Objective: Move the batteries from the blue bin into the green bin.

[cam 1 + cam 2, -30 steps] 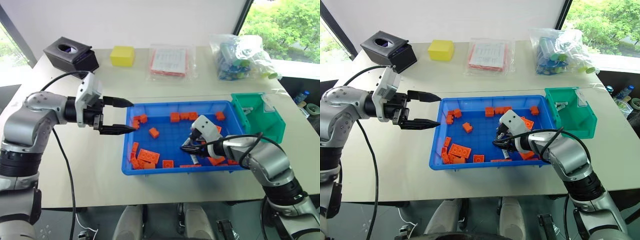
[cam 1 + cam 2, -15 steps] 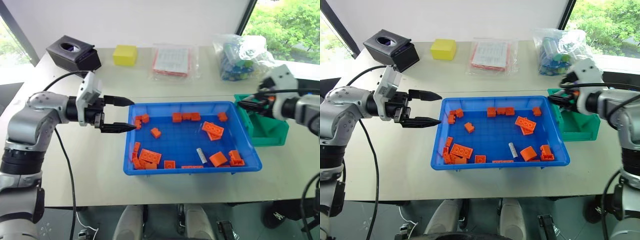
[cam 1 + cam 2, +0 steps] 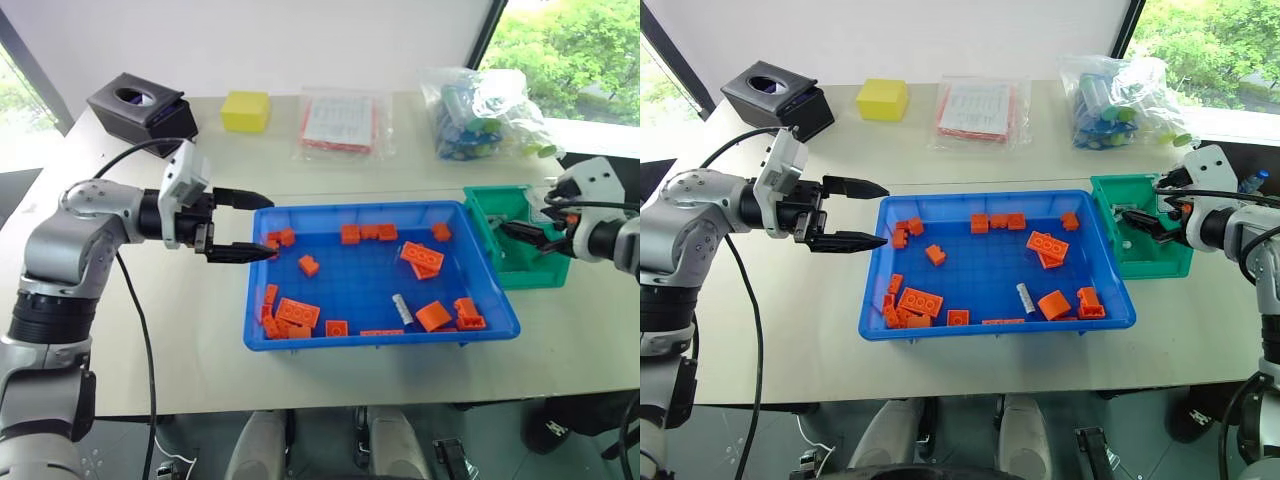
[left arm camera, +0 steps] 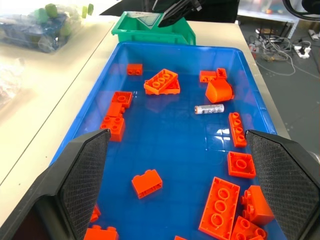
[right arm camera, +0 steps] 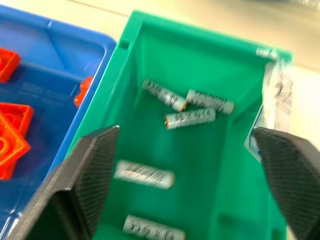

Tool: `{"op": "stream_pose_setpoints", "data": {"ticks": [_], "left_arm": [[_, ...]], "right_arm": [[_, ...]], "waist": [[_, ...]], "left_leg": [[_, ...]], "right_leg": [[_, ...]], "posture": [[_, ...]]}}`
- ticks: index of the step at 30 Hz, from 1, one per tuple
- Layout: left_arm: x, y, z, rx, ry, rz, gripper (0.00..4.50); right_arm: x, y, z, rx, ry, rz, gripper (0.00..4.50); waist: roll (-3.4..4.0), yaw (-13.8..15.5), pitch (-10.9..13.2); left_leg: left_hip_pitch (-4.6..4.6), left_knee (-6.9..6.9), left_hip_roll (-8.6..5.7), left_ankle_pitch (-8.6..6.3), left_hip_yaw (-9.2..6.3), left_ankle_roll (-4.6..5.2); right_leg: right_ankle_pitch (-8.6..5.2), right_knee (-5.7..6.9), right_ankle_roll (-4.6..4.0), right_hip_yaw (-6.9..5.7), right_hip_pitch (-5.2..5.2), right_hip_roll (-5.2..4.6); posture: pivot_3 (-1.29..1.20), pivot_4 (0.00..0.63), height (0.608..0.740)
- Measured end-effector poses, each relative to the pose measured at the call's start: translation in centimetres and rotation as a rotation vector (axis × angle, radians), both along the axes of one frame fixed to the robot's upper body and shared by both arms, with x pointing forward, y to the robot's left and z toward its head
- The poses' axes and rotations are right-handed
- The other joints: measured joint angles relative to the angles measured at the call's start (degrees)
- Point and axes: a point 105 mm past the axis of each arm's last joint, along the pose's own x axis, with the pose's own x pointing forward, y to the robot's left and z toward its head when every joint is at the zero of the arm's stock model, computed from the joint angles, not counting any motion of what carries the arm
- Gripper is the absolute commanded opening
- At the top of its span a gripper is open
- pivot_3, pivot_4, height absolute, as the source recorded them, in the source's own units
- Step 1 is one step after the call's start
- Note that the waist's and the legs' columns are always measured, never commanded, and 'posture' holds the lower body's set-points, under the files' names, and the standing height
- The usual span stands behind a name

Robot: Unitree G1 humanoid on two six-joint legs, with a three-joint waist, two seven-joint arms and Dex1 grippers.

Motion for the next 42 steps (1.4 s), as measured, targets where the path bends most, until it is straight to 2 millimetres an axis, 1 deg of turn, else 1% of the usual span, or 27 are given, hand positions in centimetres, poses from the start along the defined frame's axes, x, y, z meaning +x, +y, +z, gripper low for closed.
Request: {"op": "stream_pose_setpoints", "data": {"ticks": [2,3,4,6,7,9,11,12,16,19,21,28,32,35,37,38,39,40,42], "left_arm": [[0.0,0.0,0.0,0.0,0.0,0.0,4.5],[0.0,0.0,0.0,0.0,0.001,0.0,4.5],[0.0,0.0,0.0,0.0,0.002,0.001,4.5],[0.0,0.0,0.0,0.001,0.003,0.001,4.5],[0.0,0.0,0.0,0.001,0.003,0.0,4.5],[0.0,0.0,0.0,0.001,0.004,-0.001,4.5],[-0.2,-0.1,0.0,0.002,0.004,-0.008,4.5],[-0.2,-0.1,0.0,0.002,0.005,-0.013,4.5],[-0.5,-0.4,0.1,0.001,0.013,-0.032,4.5],[-0.8,-0.6,0.3,0.001,0.008,-0.05,4.5],[-0.9,-0.9,0.3,0.006,0.005,-0.061,4.5],[-1.1,-1.1,0.3,0.01,-0.005,-0.069,4.5],[-1.1,-1.1,0.3,0.01,-0.006,-0.065,4.5],[-1.2,-1.2,0.3,0.009,-0.003,-0.063,4.5],[-1.2,-1.2,0.3,0.005,-0.002,-0.061,4.5],[-1.2,-1.2,0.3,0.003,-0.001,-0.062,4.5],[-1.2,-1.2,0.4,0.002,-0.001,-0.062,4.5],[-1.2,-1.2,0.4,0.001,0.0,-0.062,4.5],[-1.2,-1.3,0.4,-0.002,0.001,-0.064,4.5]], "right_arm": [[0.2,0.8,1.1,0.002,-0.025,0.022,4.4],[0.2,1.6,1.8,0.006,-0.039,0.041,4.4],[0.1,3.1,2.6,0.026,-0.049,0.08,4.4],[-0.5,6.5,2.9,0.069,-0.042,0.183,4.4],[-0.9,7.8,2.6,0.089,-0.02,0.223,4.4],[-2.2,11.1,0.7,0.152,0.084,0.296,4.4],[-3.2,13.2,-1.0,0.192,0.175,0.338,4.4],[-3.6,13.7,-1.5,0.201,0.204,0.349,4.4],[-4.3,13.9,-2.9,0.207,0.266,0.338,4.4],[-5.5,13.9,-5.1,0.212,0.364,0.344,4.4],[-6.2,14.1,-5.8,0.204,0.411,0.366,4.4],[-7.5,15.4,-6.7,0.184,0.492,0.444,4.4],[-7.3,16.1,-7.0,0.156,0.516,0.464,4.4],[-7.1,16.6,-7.9,0.143,0.546,0.465,4.4],[-6.8,17.0,-8.0,0.126,0.541,0.466,4.4],[-6.7,17.0,-8.1,0.117,0.541,0.46,3.89],[-6.5,16.9,-8.2,0.107,0.54,0.451,3.59],[-6.4,16.8,-8.3,0.099,0.537,0.446,3.19],[-6.0,16.6,-8.4,0.086,0.528,0.432,2.18]], "waist": [[0.01,-0.08,0.01],[0.01,-0.13,0.01],[0.01,-0.25,0.01],[0.0,-0.34,0.0],[0.0,-0.25,0.0],[-0.02,0.01,0.0],[-0.01,0.27,0.0],[-0.02,0.46,0.0],[-0.05,0.67,-0.01],[-0.05,0.37,-0.01],[-0.04,0.13,0.0],[-0.04,0.07,0.0],[-0.05,0.22,0.0],[-0.05,0.27,0.0],[-0.05,0.28,0.0],[-0.07,0.28,-0.01],[-0.08,0.28,-0.02],[-0.09,0.28,-0.02],[-0.1,0.28,-0.03]], "left_leg": [[0.0,0.0,0.01,0.0,-0.01,0.0],[0.0,-0.01,0.02,0.0,-0.03,0.0],[0.01,-0.02,0.04,0.0,-0.1,0.0],[0.0,-0.02,0.08,0.0,-0.26,0.0],[0.0,-0.03,0.08,0.0,-0.29,0.0],[-0.02,-0.01,0.05,0.0,-0.3,0.0],[-0.03,0.01,0.0,0.0,-0.28,0.0],[-0.05,0.02,-0.03,0.0,-0.28,0.0],[-0.05,0.03,-0.08,0.0,-0.3,0.0],[-0.05,0.01,-0.06,-0.01,-0.28,0.02],[-0.01,0.0,-0.02,-0.01,-0.26,0.02],[0.0,0.0,0.02,-0.01,-0.27,0.02],[-0.01,0.01,0.02,-0.01,-0.27,0.02],[-0.01,0.0,0.02,-0.01,-0.28,0.02],[-0.01,0.0,0.01,-0.01,-0.27,0.02],[-0.01,0.01,0.02,-0.01,-0.28,0.02],[0.0,0.01,0.01,-0.01,-0.27,0.02],[0.0,0.01,0.01,-0.01,-0.28,0.02],[0.0,0.01,0.01,-0.01,-0.27,0.02]], "right_leg": [[0.0,0.0,0.0,0.01,-0.01,0.0],[0.0,0.01,0.0,0.01,-0.02,0.01],[-0.01,0.01,-0.01,0.0,-0.02,0.04],[-0.01,0.01,-0.01,0.0,-0.02,0.09],[0.0,0.01,-0.02,0.0,-0.02,0.1],[0.0,0.01,-0.01,0.0,-0.01,0.07],[0.01,0.01,-0.01,0.01,-0.01,0.0],[0.01,0.0,-0.01,0.01,-0.01,-0.02],[0.01,-0.19,0.0,-0.01,0.09,-0.04],[0.01,-0.21,0.01,-0.01,0.1,-0.03],[0.01,-0.19,0.01,0.0,0.1,-0.01],[0.01,-0.19,0.0,0.0,0.1,0.04],[0.01,-0.2,0.0,0.0,0.1,0.04],[0.01,-0.2,0.0,-0.01,0.1,0.05],[0.01,-0.2,0.0,-0.01,0.1,0.05],[0.02,-0.21,0.0,-0.01,0.11,0.05],[0.01,-0.21,0.0,-0.01,0.12,0.05],[0.01,-0.21,0.0,-0.01,0.12,0.05],[0.01,-0.21,0.0,-0.01,0.12,0.06]], "posture": [[0.0,0.15,0.692],[0.0,0.15,0.692],[0.0,0.15,0.692],[0.0,0.15,0.692],[0.0,0.15,0.692],[0.0,0.15,0.692],[0.0,0.15,0.692],[0.0,0.15,0.692],[0.0,0.15,0.692],[0.0,0.15,0.692],[0.0,0.15,0.692],[0.0,0.15,0.692],[0.0,0.15,0.692],[0.0,0.15,0.692],[0.0,0.15,0.692],[0.0,0.15,0.692],[0.0,0.15,0.692],[0.0,0.15,0.692],[0.0,0.15,0.692]]}}
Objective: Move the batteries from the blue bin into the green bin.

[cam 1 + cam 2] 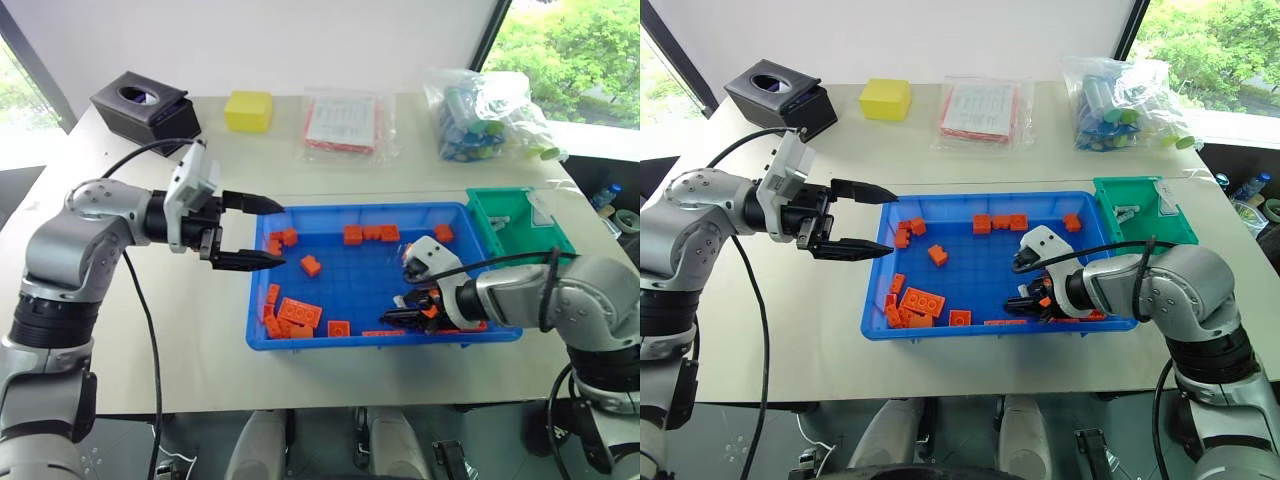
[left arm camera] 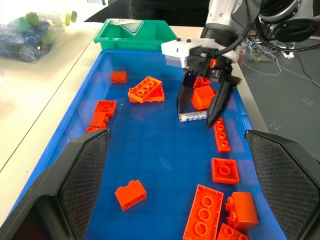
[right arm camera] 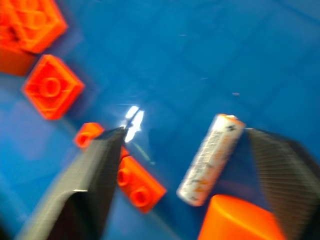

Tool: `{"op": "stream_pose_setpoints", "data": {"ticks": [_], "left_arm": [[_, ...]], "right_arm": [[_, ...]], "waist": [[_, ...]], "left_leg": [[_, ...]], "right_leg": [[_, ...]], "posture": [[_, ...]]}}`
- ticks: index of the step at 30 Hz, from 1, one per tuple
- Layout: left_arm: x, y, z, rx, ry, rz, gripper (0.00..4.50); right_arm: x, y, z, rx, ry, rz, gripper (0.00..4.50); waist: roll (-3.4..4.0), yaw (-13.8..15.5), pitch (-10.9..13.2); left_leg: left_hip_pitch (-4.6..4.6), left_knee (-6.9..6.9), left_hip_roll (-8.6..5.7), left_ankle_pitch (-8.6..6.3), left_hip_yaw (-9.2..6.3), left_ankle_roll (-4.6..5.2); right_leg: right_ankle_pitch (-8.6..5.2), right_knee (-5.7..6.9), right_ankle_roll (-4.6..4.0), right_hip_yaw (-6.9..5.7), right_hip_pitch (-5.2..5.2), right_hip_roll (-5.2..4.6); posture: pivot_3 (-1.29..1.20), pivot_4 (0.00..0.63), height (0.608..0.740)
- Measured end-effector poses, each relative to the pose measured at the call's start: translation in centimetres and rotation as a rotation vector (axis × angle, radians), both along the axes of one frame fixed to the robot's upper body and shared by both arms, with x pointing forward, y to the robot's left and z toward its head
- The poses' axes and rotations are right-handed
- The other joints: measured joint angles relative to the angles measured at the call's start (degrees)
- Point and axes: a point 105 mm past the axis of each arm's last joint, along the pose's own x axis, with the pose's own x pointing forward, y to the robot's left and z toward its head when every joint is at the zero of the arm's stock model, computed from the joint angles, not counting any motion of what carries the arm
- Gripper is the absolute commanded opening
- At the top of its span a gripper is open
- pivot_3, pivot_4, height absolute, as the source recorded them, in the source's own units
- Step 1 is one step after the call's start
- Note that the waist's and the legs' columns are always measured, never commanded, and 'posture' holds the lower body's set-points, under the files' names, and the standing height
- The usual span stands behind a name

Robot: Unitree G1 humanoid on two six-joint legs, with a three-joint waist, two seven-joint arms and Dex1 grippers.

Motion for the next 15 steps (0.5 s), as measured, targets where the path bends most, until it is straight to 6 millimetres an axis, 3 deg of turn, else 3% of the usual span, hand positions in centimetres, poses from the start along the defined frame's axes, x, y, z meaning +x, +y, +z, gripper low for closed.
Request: {"op": "stream_pose_setpoints", "data": {"ticks": [3,6,9,12,15], "left_arm": [[0.0,0.0,0.0,-0.001,0.0,0.0,4.5],[0.0,0.0,0.0,-0.001,0.0,0.001,4.5],[0.1,0.0,0.1,-0.002,-0.003,0.001,4.5],[0.3,0.0,0.3,-0.008,-0.006,0.004,4.5],[0.5,0.0,0.6,-0.017,-0.013,0.003,4.5]], "right_arm": [[0.3,-0.1,-0.1,-0.001,-0.002,-0.006,0.72],[0.6,0.2,0.7,0.011,-0.006,0.007,0.72],[1.8,0.8,3.4,0.051,-0.081,0.012,0.72],[3.4,0.8,7.4,0.123,-0.185,-0.007,0.72],[4.9,-0.7,11.8,0.18,-0.292,-0.078,0.72]], "waist": [[0.0,-0.03,0.0],[0.02,-0.19,0.01],[0.02,-0.24,0.01],[0.05,-0.17,0.03],[0.05,0.18,0.03]], "left_leg": [[0.0,-0.01,0.01,0.0,0.0,0.0],[-0.01,0.0,0.01,0.0,0.0,0.0],[-0.01,0.0,0.01,0.0,-0.01,0.0],[-0.04,-0.02,0.0,0.0,0.0,0.0],[-0.08,-0.03,-0.02,0.0,0.07,0.0]], "right_leg": [[0.0,0.0,0.0,0.0,-0.01,0.01],[0.0,0.01,0.0,0.0,-0.03,0.02],[0.0,0.01,0.0,0.0,-0.03,0.02],[0.01,0.01,0.0,0.0,-0.07,0.02],[0.0,-0.02,0.0,-0.02,-0.07,0.02]], "posture": [[0.0,0.15,0.692],[0.0,0.15,0.692],[0.0,0.15,0.692],[0.0,0.15,0.692],[0.0,0.15,0.692]]}}
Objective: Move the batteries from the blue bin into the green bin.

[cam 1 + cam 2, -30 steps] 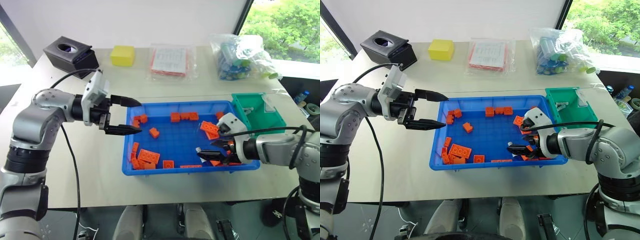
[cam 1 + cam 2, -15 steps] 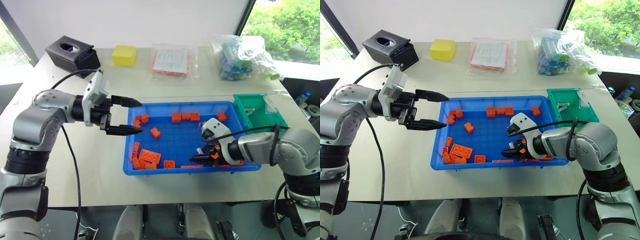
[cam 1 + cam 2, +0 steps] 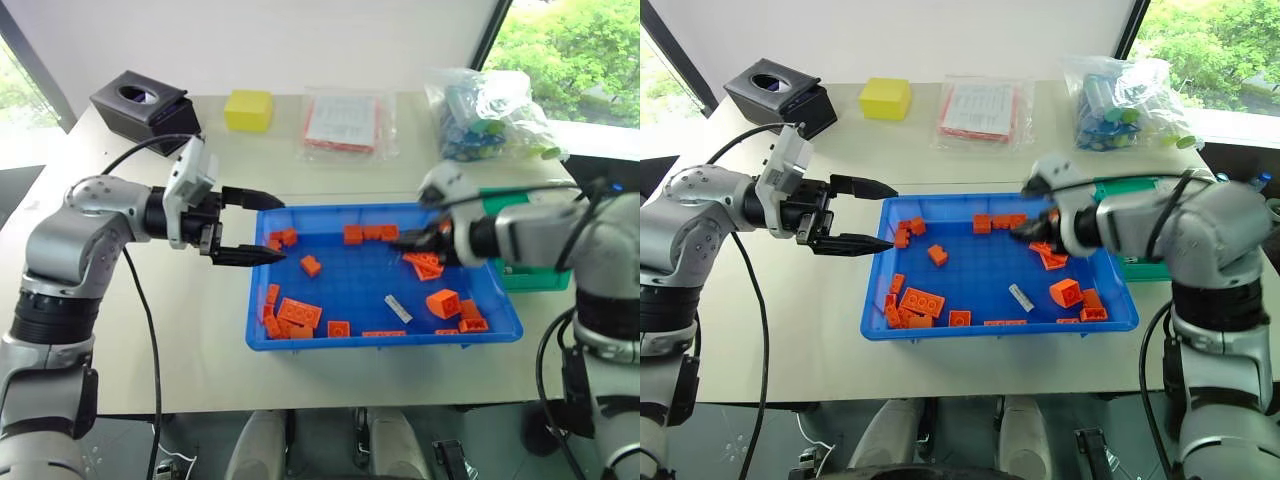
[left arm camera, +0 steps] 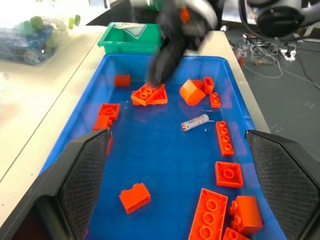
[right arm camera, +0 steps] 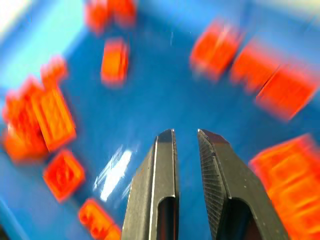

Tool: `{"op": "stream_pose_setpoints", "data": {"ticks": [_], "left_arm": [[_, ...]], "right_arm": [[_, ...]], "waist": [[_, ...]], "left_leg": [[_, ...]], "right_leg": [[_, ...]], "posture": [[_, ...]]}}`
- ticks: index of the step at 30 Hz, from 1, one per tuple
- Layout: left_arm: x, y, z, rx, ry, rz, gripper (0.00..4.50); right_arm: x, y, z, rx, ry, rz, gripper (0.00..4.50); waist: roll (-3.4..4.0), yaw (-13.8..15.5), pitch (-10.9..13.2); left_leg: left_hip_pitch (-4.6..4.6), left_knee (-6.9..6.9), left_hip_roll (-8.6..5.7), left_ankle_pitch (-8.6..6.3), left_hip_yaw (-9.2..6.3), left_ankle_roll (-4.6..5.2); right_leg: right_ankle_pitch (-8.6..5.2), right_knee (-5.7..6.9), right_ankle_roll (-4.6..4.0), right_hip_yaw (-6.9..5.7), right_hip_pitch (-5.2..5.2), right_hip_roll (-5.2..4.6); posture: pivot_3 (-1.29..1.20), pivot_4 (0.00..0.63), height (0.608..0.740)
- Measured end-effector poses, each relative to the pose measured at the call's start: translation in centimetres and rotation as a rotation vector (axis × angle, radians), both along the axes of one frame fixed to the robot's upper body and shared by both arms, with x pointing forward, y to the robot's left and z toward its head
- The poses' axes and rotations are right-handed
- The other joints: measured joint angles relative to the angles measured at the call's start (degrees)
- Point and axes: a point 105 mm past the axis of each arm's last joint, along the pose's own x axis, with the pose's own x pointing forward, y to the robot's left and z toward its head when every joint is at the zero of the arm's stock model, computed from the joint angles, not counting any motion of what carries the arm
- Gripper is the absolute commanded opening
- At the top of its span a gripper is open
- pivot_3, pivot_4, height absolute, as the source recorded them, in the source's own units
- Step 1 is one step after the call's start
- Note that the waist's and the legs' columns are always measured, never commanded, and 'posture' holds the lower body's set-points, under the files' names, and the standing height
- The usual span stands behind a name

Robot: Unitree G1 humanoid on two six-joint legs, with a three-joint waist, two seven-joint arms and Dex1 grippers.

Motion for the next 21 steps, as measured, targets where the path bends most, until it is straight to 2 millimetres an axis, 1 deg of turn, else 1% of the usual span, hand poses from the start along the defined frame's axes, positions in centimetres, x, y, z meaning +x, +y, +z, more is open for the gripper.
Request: {"op": "stream_pose_setpoints", "data": {"ticks": [1,2,3,4,6,8,9,10,11,12,13,14,16,19,21], "left_arm": [[0.0,-0.1,0.1,-0.001,-0.005,-0.002,4.5],[0.1,0.0,0.0,-0.002,-0.006,-0.002,4.5],[0.2,0.0,0.0,-0.002,-0.002,0.001,4.5],[0.3,0.1,-0.1,-0.004,0.002,0.004,4.5],[0.4,0.0,-0.1,-0.004,0.002,0.0,4.5],[0.4,-0.4,-0.1,-0.012,-0.008,-0.015,4.5],[0.4,-0.4,-0.1,-0.014,-0.009,-0.017,4.5],[0.4,-0.4,-0.1,-0.016,-0.005,-0.017,4.5],[0.4,-0.5,-0.2,-0.019,-0.003,-0.02,4.5],[0.4,-0.5,-0.2,-0.019,-0.003,-0.023,4.5],[0.4,-0.5,-0.2,-0.018,-0.001,-0.025,4.5],[0.4,-0.5,-0.2,-0.017,-0.001,-0.024,4.5],[0.5,-0.5,-0.3,-0.014,-0.001,-0.023,4.5],[0.4,-0.4,-0.2,-0.009,-0.001,-0.021,4.5],[0.4,-0.3,-0.2,-0.007,0.0,-0.019,4.5]], "right_arm": [[0.4,-1.2,1.1,0.0,-0.026,-0.049,0.72],[0.9,-2.9,2.1,-0.003,-0.053,-0.119,0.72],[1.1,-4.3,2.6,-0.001,-0.066,-0.174,0.72],[1.1,-5.1,2.8,0.0,-0.066,-0.204,0.72],[0.7,-5.5,2.3,-0.001,-0.051,-0.208,0.72],[-0.3,-4.3,0.1,-0.017,0.008,-0.136,0.72],[-0.8,-3.4,-1.0,-0.019,0.032,-0.094,0.96],[-1.4,-2.1,-2.4,-0.02,0.069,-0.03,1.24],[-1.8,-1.2,-3.5,-0.024,0.097,0.008,1.57],[-2.1,-0.8,-4.0,-0.037,0.106,0.028,1.98],[-2.5,-0.3,-4.6,-0.053,0.114,0.049,2.58],[-2.8,0.0,-5.0,-0.063,0.119,0.065,2.98],[-3.2,0.5,-5.9,-0.068,0.135,0.083,2.98],[-4.3,1.3,-8.9,-0.102,0.226,0.12,2.98],[-4.9,1.7,-10.0,-0.126,0.257,0.143,2.98]], "waist": [[0.0,0.12,0.0],[-0.01,0.19,0.0],[-0.01,0.14,0.0],[-0.01,-0.03,0.0],[-0.02,-0.27,-0.01],[-0.02,-0.8,-0.01],[-0.02,-1.03,-0.01],[-0.01,-1.41,0.0],[0.02,-1.54,0.02],[0.03,-1.53,0.02],[0.03,-1.49,0.02],[0.03,-1.44,0.02],[-0.01,-1.4,0.0],[-0.01,-1.28,0.0],[0.0,-1.34,0.0]], "left_leg": [[-0.03,0.0,-0.03,0.0,0.04,0.0],[-0.04,0.0,-0.05,0.0,0.05,0.0],[-0.04,-0.02,-0.05,-0.01,0.08,0.01],[-0.04,-0.02,-0.05,-0.01,0.11,0.03],[-0.03,-0.04,-0.02,-0.04,0.13,0.06],[0.01,-0.08,0.03,-0.05,0.13,0.08],[0.02,-0.08,0.05,-0.05,0.1,0.08],[0.02,-0.08,0.07,-0.04,0.08,0.08],[0.03,-0.07,0.07,-0.04,0.07,0.08],[0.02,-0.06,0.07,-0.04,0.06,0.08],[0.02,-0.04,0.07,-0.04,0.02,0.08],[0.02,-0.03,0.07,-0.04,-0.01,0.08],[0.02,-0.03,0.07,-0.04,-0.05,0.08],[0.01,-0.03,0.05,-0.04,-0.06,0.08],[0.02,-0.02,0.05,-0.04,-0.07,0.08]], "right_leg": [[0.0,-0.04,0.0,-0.03,0.01,-0.01],[0.0,-0.1,0.0,-0.05,0.05,-0.03],[0.0,-0.19,0.0,-0.05,0.07,-0.03],[0.01,-0.23,0.01,-0.04,0.08,-0.04],[0.02,-0.24,0.03,-0.04,0.08,-0.04],[0.02,-0.2,0.02,-0.03,0.08,-0.01],[0.02,-0.17,0.02,-0.04,0.08,0.03],[0.03,-0.14,0.01,-0.03,0.07,0.05],[0.03,-0.08,0.0,-0.02,0.04,0.05],[0.03,-0.06,0.0,-0.01,0.03,0.04],[0.03,-0.05,0.0,-0.01,0.03,0.04],[0.03,-0.06,0.0,-0.01,0.03,0.04],[0.03,-0.08,0.0,-0.01,0.05,0.04],[0.03,-0.09,0.0,-0.01,0.05,0.03],[0.03,-0.08,0.0,0.0,0.05,0.02]], "posture": [[0.0,0.15,0.692],[0.0,0.15,0.692],[0.0,0.15,0.692],[0.0,0.15,0.692],[0.0,0.15,0.692],[0.0,0.15,0.692],[0.0,0.15,0.692],[0.0,0.15,0.692],[0.0,0.15,0.692],[0.0,0.15,0.692],[0.0,0.15,0.692],[0.0,0.15,0.692],[0.0,0.15,0.692],[0.0,0.15,0.692],[0.0,0.15,0.692]]}}
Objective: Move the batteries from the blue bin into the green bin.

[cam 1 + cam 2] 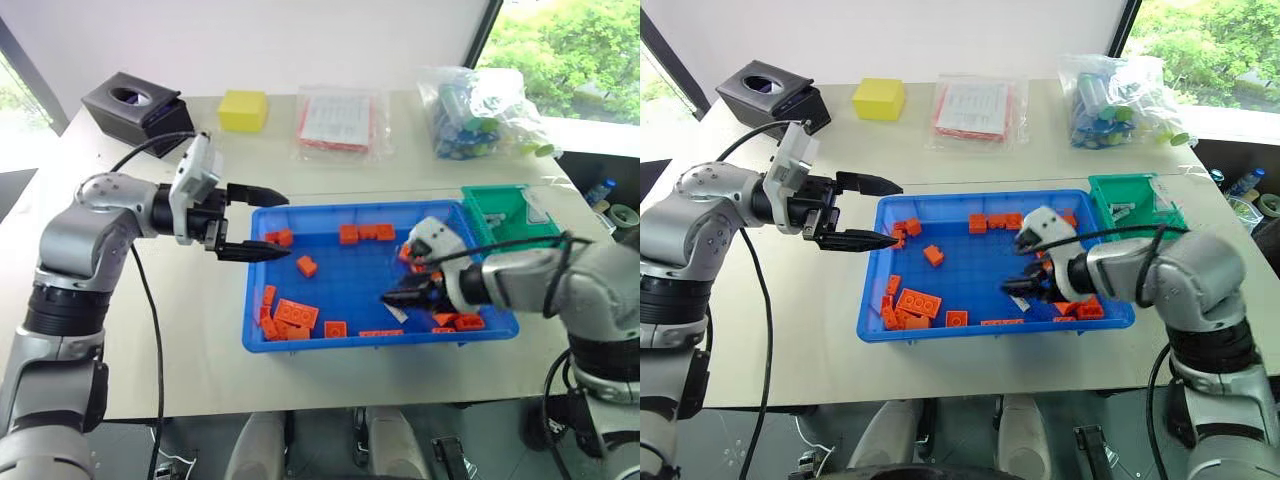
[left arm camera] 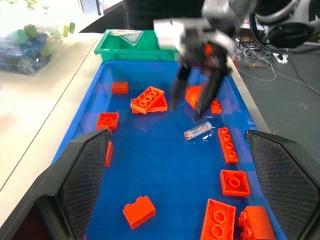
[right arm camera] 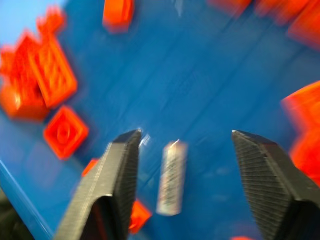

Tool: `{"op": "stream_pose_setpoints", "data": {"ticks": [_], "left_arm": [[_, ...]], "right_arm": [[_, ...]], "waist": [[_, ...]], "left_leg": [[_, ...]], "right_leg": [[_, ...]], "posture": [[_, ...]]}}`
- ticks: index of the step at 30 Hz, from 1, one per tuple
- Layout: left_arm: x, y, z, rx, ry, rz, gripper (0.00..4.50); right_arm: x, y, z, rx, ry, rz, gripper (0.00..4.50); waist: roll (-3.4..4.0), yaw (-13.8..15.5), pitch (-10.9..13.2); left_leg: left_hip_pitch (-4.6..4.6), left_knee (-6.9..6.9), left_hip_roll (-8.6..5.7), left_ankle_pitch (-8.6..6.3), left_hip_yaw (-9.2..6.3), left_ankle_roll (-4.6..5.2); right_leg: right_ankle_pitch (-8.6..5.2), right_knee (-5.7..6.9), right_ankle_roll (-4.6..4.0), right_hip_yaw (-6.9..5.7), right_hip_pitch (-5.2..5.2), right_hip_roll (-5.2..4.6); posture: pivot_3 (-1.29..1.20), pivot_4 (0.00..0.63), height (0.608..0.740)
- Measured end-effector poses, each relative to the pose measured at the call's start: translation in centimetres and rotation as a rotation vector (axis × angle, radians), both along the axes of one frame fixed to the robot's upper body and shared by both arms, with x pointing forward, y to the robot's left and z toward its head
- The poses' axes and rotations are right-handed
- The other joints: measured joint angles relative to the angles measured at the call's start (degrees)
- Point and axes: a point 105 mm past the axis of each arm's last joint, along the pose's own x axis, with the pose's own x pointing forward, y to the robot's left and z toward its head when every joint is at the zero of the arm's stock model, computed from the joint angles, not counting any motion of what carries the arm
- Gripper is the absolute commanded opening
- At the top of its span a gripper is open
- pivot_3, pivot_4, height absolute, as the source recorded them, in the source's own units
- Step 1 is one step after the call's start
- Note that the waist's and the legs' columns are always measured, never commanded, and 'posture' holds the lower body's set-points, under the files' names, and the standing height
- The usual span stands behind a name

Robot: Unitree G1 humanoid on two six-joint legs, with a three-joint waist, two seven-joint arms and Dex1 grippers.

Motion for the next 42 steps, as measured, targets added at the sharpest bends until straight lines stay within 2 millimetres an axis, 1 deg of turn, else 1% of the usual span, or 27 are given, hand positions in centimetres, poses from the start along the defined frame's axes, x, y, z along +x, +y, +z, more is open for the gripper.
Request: {"op": "stream_pose_setpoints", "data": {"ticks": [3,8,9,11,14,15,19,21,22,23,25,26,27,28,29,30,31,32,34,35,38,40,41,42], "left_arm": [[-0.1,0.0,0.1,0.005,-0.004,0.0,4.5],[-0.2,0.0,0.3,0.013,-0.016,0.0,4.5],[-0.3,0.1,0.3,0.013,-0.018,0.002,4.5],[-0.2,0.1,0.4,0.011,-0.019,0.005,4.5],[-0.2,0.1,0.4,0.009,-0.012,0.005,4.5],[-0.2,0.1,0.3,0.009,-0.01,0.007,4.5],[-0.2,0.1,0.3,0.008,-0.01,0.009,4.5],[-0.2,0.1,0.4,0.007,-0.01,0.01,4.5],[-0.2,0.1,0.4,0.006,-0.011,0.009,4.5],[-0.2,0.1,0.3,0.005,-0.011,0.009,4.5],[-0.2,0.0,0.3,0.002,-0.012,0.008,4.5],[-0.2,0.0,0.3,0.0,-0.013,0.007,4.5],[-0.2,-0.1,0.3,-0.001,-0.015,0.005,4.5],[-0.2,-0.1,0.4,-0.003,-0.019,0.004,4.5],[-0.1,-0.1,0.4,-0.005,-0.02,0.002,4.5],[-0.1,-0.1,0.3,-0.007,-0.019,0.002,4.5],[-0.1,-0.1,0.3,-0.008,-0.018,0.003,4.5],[0.1,0.0,0.2,-0.009,-0.015,0.007,4.5],[0.2,0.0,0.1,-0.012,-0.012,0.008,4.5],[0.2,-0.1,0.1,-0.016,-0.014,0.004,4.5],[0.3,-0.3,0.1,-0.018,-0.017,-0.001,4.5],[0.3,-0.4,0.2,-0.018,-0.021,-0.005,4.5],[0.4,-0.4,0.3,-0.017,-0.024,-0.007,4.5],[0.3,-0.4,0.3,-0.017,-0.026,-0.012,4.5]], "right_arm": [[-0.2,0.1,-0.6,-0.025,0.003,0.016,2.98],[0.2,0.2,-1.7,-0.081,-0.031,0.043,2.98],[0.3,0.2,-1.7,-0.093,-0.048,0.054,2.76],[0.5,0.1,-1.8,-0.107,-0.069,0.063,2.14],[0.8,0.1,-2.0,-0.112,-0.091,0.067,0.51],[0.8,0.2,-2.1,-0.113,-0.093,0.072,0.06],[0.7,0.1,-1.8,-0.099,-0.074,0.072,0.04],[0.7,0.3,-0.7,-0.061,-0.062,0.067,0.04],[1.0,0.4,0.2,-0.041,-0.077,0.065,0.04],[1.4,0.4,1.8,-0.008,-0.101,0.054,0.04],[2.7,-0.3,5.5,0.042,-0.197,0.005,0.04],[3.2,-1.0,7.0,0.054,-0.231,-0.024,0.04],[3.8,-2.1,8.5,0.062,-0.267,-0.07,0.04],[4.3,-3.0,9.4,0.061,-0.289,-0.111,0.04],[4.9,-4.7,10.5,0.05,-0.324,-0.174,0.04],[5.5,-6.8,11.4,0.027,-0.357,-0.255,0.04],[5.8,-8.6,12.0,-0.001,-0.382,-0.316,0.04],[6.1,-10.3,12.3,-0.032,-0.404,-0.368,0.04],[6.2,-12.5,11.8,-0.082,-0.413,-0.423,0.04],[6.2,-13.4,11.0,-0.114,-0.403,-0.436,0.04],[6.0,-15.6,8.0,-0.191,-0.353,-0.461,0.04],[6.0,-16.3,7.1,-0.202,-0.337,-0.479,1.05],[6.1,-16.3,6.9,-0.179,-0.344,-0.485,1.37],[6.4,-16.1,7.1,-0.15,-0.366,-0.485,1.97]], "waist": [[0.0,-0.02,0.0],[0.0,-0.04,0.0],[-0.01,-0.05,0.0],[-0.02,-0.04,-0.01],[-0.03,-0.04,-0.02],[-0.03,-0.04,-0.02],[-0.03,-0.02,-0.02],[-0.02,-0.04,-0.01],[-0.01,-0.08,0.0],[0.0,-0.1,0.0],[0.0,-0.03,0.01],[0.01,0.07,0.01],[0.01,0.25,0.01],[0.0,0.43,0.01],[0.01,0.75,0.01],[0.0,1.01,0.01],[0.0,1.22,0.01],[0.0,1.3,0.01],[0.0,1.21,0.01],[0.0,1.18,0.01],[0.01,1.04,0.01],[0.04,0.79,0.03],[0.04,0.62,0.03],[0.05,0.39,0.03]], "left_leg": [[0.01,0.01,0.0,0.0,-0.01,0.0],[0.01,0.01,0.0,0.0,-0.02,0.0],[0.02,0.01,0.0,0.0,-0.02,0.0],[0.04,0.01,0.0,0.0,-0.02,0.0],[0.05,0.01,0.01,0.0,-0.02,0.0],[0.05,0.01,0.01,0.0,-0.03,0.0],[0.04,0.01,0.01,0.0,-0.03,0.0],[0.03,0.01,0.01,0.0,-0.03,0.0],[0.03,0.02,0.01,0.0,-0.02,0.0],[0.04,0.02,0.01,0.0,-0.02,0.0],[0.03,0.01,0.0,0.0,-0.03,0.0],[0.03,0.0,0.0,0.0,-0.02,0.0],[0.01,0.0,-0.01,0.0,-0.01,0.0],[-0.01,0.0,-0.02,0.0,0.04,0.0],[-0.02,0.0,-0.04,0.0,0.13,0.0],[-0.04,0.0,-0.06,0.0,0.17,0.0],[-0.04,-0.01,-0.06,0.0,0.2,0.0],[-0.04,-0.02,-0.07,0.0,0.23,0.0],[-0.03,-0.02,-0.06,0.0,0.26,0.0],[-0.03,-0.02,-0.05,0.0,0.27,0.0],[0.0,-0.01,-0.04,0.0,0.31,0.0],[0.02,-0.01,-0.03,0.0,0.34,0.0],[0.03,-0.02,-0.02,0.0,0.34,0.0],[0.03,-0.02,0.0,0.0,0.34,0.0]], "right_leg": [[0.0,0.0,0.0,0.0,0.0,0.0],[0.0,0.0,0.0,0.0,0.0,0.01],[0.0,0.0,0.0,0.0,0.01,0.01],[0.0,-0.02,0.0,0.0,0.04,0.02],[0.0,-0.02,0.0,0.0,0.04,0.02],[-0.01,-0.02,0.0,0.0,0.04,0.02],[0.0,-0.01,0.0,-0.01,0.04,0.02],[0.0,-0.01,0.0,0.0,0.02,0.02],[0.0,-0.01,0.0,0.0,0.02,0.02],[0.0,-0.01,0.0,0.0,0.02,0.02],[0.0,-0.01,0.0,-0.01,0.02,0.02],[0.0,-0.01,0.0,-0.01,0.02,0.02],[0.0,-0.03,0.0,-0.03,0.02,0.02],[0.0,-0.06,0.0,-0.03,0.02,0.02],[0.0,-0.11,0.0,-0.02,0.02,0.0],[0.0,-0.15,0.0,-0.02,0.03,-0.02],[0.0,-0.18,0.0,-0.02,0.04,-0.02],[0.0,-0.19,0.0,-0.02,0.04,-0.04],[0.0,-0.19,0.01,-0.02,0.04,-0.04],[0.0,-0.18,0.01,-0.02,0.04,-0.05],[0.01,-0.15,0.01,-0.01,0.03,-0.05],[0.02,-0.13,0.01,0.0,0.02,-0.06],[0.03,-0.12,0.0,0.0,0.02,-0.05],[0.03,-0.11,0.0,0.0,0.01,-0.04]], "posture": [[0.0,0.15,0.692],[0.0,0.15,0.692],[0.0,0.15,0.692],[0.0,0.15,0.692],[0.0,0.15,0.692],[0.0,0.15,0.692],[0.0,0.15,0.692],[0.0,0.15,0.692],[0.0,0.15,0.692],[0.0,0.15,0.692],[0.0,0.15,0.692],[0.0,0.15,0.692],[0.0,0.15,0.692],[0.0,0.15,0.692],[0.0,0.15,0.692],[0.0,0.15,0.692],[0.0,0.15,0.692],[0.0,0.15,0.692],[0.0,0.15,0.692],[0.0,0.15,0.692],[0.0,0.15,0.692],[0.0,0.15,0.692],[0.0,0.15,0.692],[0.0,0.15,0.692]]}}
